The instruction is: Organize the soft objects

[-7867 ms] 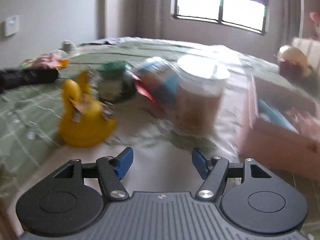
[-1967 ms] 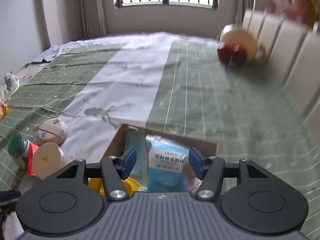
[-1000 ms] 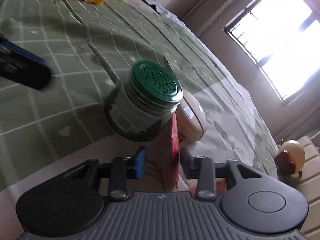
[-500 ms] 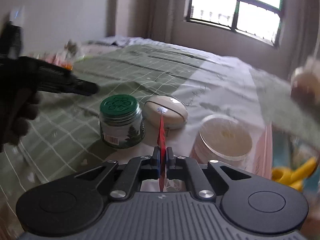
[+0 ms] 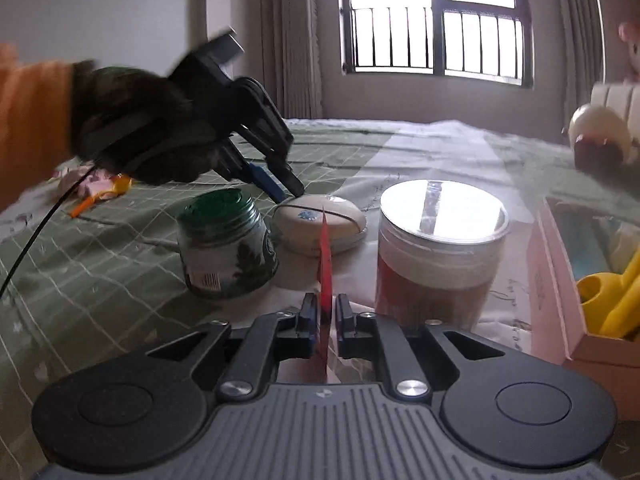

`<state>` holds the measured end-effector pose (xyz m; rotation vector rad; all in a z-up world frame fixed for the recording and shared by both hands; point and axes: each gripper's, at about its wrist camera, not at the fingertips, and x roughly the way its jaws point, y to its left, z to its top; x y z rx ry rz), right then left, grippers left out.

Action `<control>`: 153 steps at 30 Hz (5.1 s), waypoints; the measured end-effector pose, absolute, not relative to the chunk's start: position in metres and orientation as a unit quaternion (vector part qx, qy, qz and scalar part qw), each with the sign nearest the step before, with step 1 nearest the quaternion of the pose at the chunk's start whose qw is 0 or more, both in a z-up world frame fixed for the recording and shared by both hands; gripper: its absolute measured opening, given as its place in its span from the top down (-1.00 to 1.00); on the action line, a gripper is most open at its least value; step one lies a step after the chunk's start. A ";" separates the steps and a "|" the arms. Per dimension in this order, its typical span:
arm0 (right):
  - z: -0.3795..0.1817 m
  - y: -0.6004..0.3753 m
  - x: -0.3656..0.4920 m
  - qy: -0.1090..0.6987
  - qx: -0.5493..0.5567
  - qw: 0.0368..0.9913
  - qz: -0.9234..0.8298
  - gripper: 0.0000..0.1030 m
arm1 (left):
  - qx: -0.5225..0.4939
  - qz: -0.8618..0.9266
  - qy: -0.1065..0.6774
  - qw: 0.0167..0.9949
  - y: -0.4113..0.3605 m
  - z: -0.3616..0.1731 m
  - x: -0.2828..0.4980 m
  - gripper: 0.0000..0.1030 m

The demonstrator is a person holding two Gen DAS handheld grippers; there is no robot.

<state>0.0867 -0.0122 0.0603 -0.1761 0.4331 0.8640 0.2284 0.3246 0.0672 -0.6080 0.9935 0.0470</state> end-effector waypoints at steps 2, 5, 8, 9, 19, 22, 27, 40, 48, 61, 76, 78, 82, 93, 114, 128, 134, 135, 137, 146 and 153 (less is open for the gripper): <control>0.060 -0.013 0.087 0.207 -0.081 0.881 0.417 0.36 | -0.343 0.005 0.470 0.813 0.341 0.057 0.231 0.49; 0.057 -0.011 0.093 0.224 -0.072 0.875 0.423 0.26 | -0.374 -0.022 0.476 0.796 0.351 0.046 0.231 0.47; 0.054 -0.010 0.102 0.247 -0.058 0.869 0.424 0.26 | -0.362 -0.071 0.502 0.782 0.336 0.043 0.237 0.44; 0.053 -0.010 0.104 0.251 -0.054 0.869 0.424 0.26 | -0.352 -0.087 0.510 0.780 0.327 0.043 0.238 0.44; 0.049 -0.012 0.106 0.259 -0.046 0.867 0.423 0.26 | -0.285 -0.123 0.531 0.789 0.252 0.056 0.261 0.01; 0.049 -0.012 0.108 0.264 -0.042 0.865 0.426 0.26 | -0.252 -0.101 0.530 0.803 0.239 0.057 0.268 -0.08; 0.047 -0.012 0.113 0.276 -0.036 0.860 0.427 0.26 | -0.209 -0.085 0.512 0.829 0.223 0.063 0.271 -0.09; 0.093 -0.035 0.101 0.231 -0.041 0.867 0.439 0.22 | -0.041 -0.025 0.418 0.907 0.200 0.113 0.218 0.04; 0.208 -0.033 0.190 0.309 0.013 0.831 0.463 -0.49 | -0.131 0.000 0.309 0.942 0.249 0.140 0.114 0.04; 0.101 0.076 0.343 0.601 -0.055 0.713 0.357 -0.48 | -0.223 -0.027 0.282 0.933 0.270 0.066 0.003 0.04; 0.162 0.125 0.271 0.538 -0.113 0.706 0.446 0.00 | -0.315 -0.031 0.248 0.916 0.279 0.030 -0.035 0.04; 0.158 0.128 0.280 0.547 -0.098 0.706 0.439 -0.04 | -0.319 -0.034 0.242 0.916 0.279 0.029 -0.041 0.04; 0.127 0.151 0.303 0.589 -0.126 0.703 0.377 -0.08 | -0.330 -0.028 0.231 0.915 0.286 0.020 -0.049 0.04; 0.083 0.186 0.332 0.663 -0.104 0.660 0.337 -0.60 | -0.389 -0.040 0.179 0.903 0.308 -0.011 -0.052 0.09; 0.128 0.143 0.261 0.598 -0.096 0.680 0.413 0.22 | -0.389 -0.035 0.174 0.904 0.308 -0.014 -0.051 0.18; 0.097 0.041 0.114 0.595 0.051 0.605 0.527 0.23 | -0.357 -0.001 0.175 0.918 0.274 0.019 -0.076 0.18; 0.064 0.036 0.088 0.567 0.044 0.618 0.543 0.00 | -0.276 -0.008 0.202 0.940 0.221 0.054 -0.097 0.18; 0.078 0.026 0.083 0.536 0.018 0.649 0.539 -0.04 | -0.257 -0.008 0.213 0.943 0.211 0.056 -0.097 0.18; 0.099 0.007 0.071 0.472 -0.032 0.700 0.535 -0.10 | -0.211 -0.007 0.237 0.948 0.191 0.057 -0.094 0.18; 0.104 -0.027 0.057 0.284 -0.155 0.857 0.402 -0.41 | -0.158 -0.025 0.259 0.953 0.144 0.050 -0.078 0.18; 0.062 -0.001 0.113 0.360 -0.098 0.845 0.384 -0.41 | -0.129 -0.100 0.274 0.948 0.105 0.050 -0.073 0.18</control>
